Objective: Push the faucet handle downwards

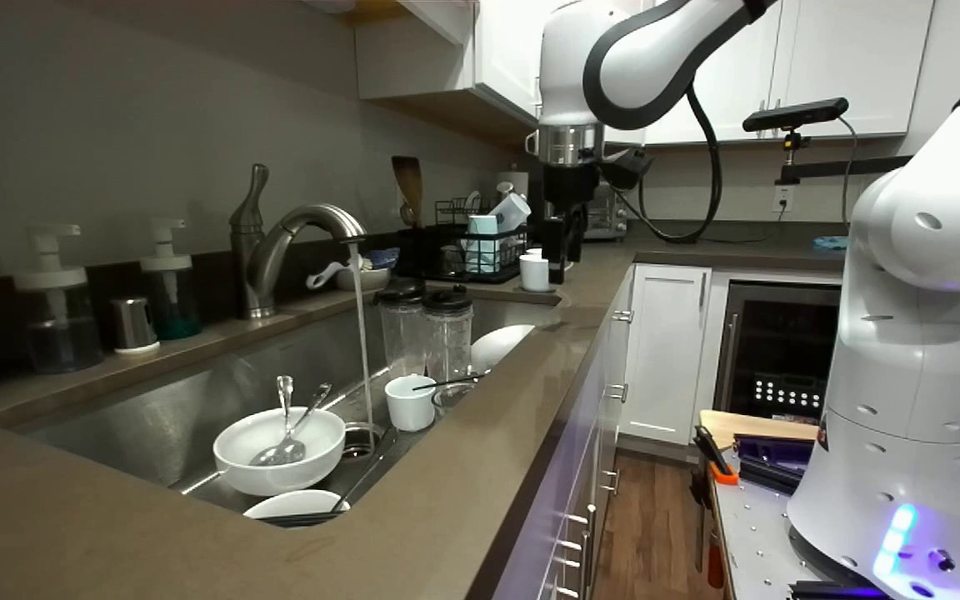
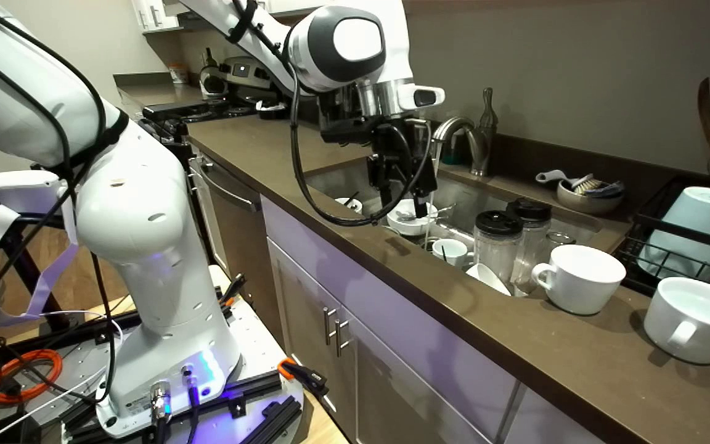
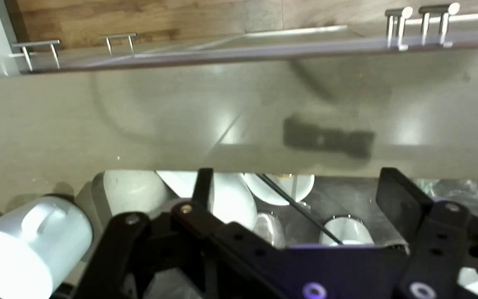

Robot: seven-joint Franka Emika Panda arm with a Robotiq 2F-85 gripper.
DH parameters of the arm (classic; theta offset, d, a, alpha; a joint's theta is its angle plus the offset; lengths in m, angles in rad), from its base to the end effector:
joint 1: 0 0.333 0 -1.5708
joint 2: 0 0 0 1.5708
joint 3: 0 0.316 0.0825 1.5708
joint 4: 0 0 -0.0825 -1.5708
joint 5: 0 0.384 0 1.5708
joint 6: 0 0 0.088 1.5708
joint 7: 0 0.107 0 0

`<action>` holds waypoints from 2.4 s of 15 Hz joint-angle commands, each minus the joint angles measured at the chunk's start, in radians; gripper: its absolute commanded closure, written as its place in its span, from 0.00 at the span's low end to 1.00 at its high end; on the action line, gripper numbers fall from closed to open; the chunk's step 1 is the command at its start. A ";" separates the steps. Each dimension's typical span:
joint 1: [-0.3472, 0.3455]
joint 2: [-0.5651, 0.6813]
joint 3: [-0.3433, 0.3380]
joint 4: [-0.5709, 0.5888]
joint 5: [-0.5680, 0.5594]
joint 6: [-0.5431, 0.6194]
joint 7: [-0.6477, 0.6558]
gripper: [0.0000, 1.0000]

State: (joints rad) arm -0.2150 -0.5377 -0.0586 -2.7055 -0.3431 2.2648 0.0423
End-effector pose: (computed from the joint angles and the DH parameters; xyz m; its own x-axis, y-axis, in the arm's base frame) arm 0.3560 -0.1079 0.4017 0.9925 -0.0907 0.0822 -0.1084 -0.9631 0.2464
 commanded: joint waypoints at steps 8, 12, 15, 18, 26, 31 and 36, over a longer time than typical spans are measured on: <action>-0.011 0.181 -0.062 0.075 -0.010 0.705 -0.071 0.00; 0.157 0.319 -0.174 0.205 0.107 0.817 -0.188 0.00; 0.361 0.382 -0.296 0.328 0.278 0.773 -0.324 0.00; 0.470 0.437 -0.363 0.457 0.378 0.735 -0.440 0.00; 0.525 0.619 -0.381 0.723 0.606 0.760 -0.714 0.00; 0.522 0.625 -0.362 0.727 0.640 0.756 -0.729 0.00; 0.522 0.653 -0.362 0.744 0.634 0.778 -0.738 0.00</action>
State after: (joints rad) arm 0.3066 0.0946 -0.4221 -1.9762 0.2971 3.0218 -0.6864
